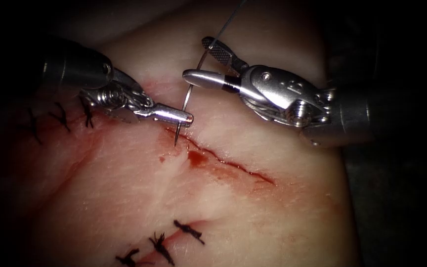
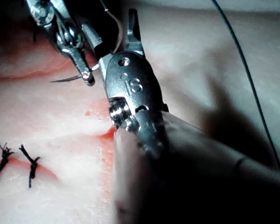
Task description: Wound Closure
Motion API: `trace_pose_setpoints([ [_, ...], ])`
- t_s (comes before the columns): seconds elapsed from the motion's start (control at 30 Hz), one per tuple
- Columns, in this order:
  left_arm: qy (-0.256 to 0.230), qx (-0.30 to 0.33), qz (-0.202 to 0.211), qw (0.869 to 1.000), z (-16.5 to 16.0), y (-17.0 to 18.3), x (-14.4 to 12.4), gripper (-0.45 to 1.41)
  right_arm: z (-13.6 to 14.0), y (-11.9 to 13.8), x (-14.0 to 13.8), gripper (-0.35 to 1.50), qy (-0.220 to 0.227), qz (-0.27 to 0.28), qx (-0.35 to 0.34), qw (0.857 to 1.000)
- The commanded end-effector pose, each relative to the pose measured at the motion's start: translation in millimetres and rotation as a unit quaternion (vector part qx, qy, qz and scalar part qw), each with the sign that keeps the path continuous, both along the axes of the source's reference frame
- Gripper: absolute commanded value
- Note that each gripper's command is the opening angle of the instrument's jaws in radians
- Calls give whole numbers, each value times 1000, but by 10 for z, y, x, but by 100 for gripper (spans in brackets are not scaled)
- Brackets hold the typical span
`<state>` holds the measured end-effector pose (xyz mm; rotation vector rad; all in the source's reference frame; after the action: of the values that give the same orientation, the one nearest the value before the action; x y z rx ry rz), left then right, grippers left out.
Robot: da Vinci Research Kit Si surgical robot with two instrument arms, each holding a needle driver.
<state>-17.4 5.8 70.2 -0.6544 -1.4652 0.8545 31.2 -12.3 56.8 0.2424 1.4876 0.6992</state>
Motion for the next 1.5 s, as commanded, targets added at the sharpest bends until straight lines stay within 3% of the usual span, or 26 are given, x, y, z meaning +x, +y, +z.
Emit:
trace_pose_setpoints([
  [0.03,-10,4,-1,1000,6,-1,-4,-45,3,0,6,89,4,-9,0,1000],
  [0.07,-28,10,3,1000,6,-2,-5,-45,4,1,5,78,12,-23,4,1000],
  [0.33,-36,23,19,999,4,-6,-5,-45,5,6,3,64,15,-29,6,999],
  [0.43,-36,29,20,999,3,-8,-7,-45,7,9,6,46,12,-23,6,1000],
  [0.5,-36,28,21,999,4,-8,-7,-45,7,9,6,19,13,-23,9,1000],
  [0.57,-37,28,20,999,4,-8,-7,-45,7,9,6,-35,10,-22,0,1000],
  [0.8,-32,28,22,999,5,-9,-7,-45,5,11,5,-35,0,2,-7,1000],
  [0.87,-24,12,18,999,5,-7,-9,-11,4,12,4,-35,-9,15,-17,1000],
  [0.97,-24,-55,2,998,8,-2,-11,57,4,12,2,-35,-25,15,-65,997],
  [1.0,-22,-82,-7,996,11,5,-8,88,6,12,0,-35,-41,15,-111,993],
  [1.17,-17,-111,-18,994,16,21,6,101,9,13,-6,-35,-73,25,-180,981],
  [1.2,-15,-153,-22,988,21,28,14,99,11,15,-9,-35,-91,35,-207,973],
  [1.27,-16,-174,-20,984,24,30,18,94,11,16,-11,-35,-97,37,-218,970],
  [1.3,-37,-324,-2,945,31,33,26,105,14,19,-15,-35,-112,35,-244,963],
  [1.37,-38,-427,-4,903,41,33,31,49,16,22,-21,-35,-132,21,-276,952],
  [1.4,-24,-455,0,890,45,30,30,36,17,21,-23,-35,-140,17,-297,944],
  [1.43,-19,-465,22,885,47,21,30,-13,18,19,-24,-35,-147,12,-319,936],
  [1.47,-19,-465,22,885,47,21,30,-13,18,19,-24,-35,-147,12,-319,936],
  [1.5,-17,-465,38,884,47,16,30,-42,19,17,-24,-35,-151,9,-324,934],
])
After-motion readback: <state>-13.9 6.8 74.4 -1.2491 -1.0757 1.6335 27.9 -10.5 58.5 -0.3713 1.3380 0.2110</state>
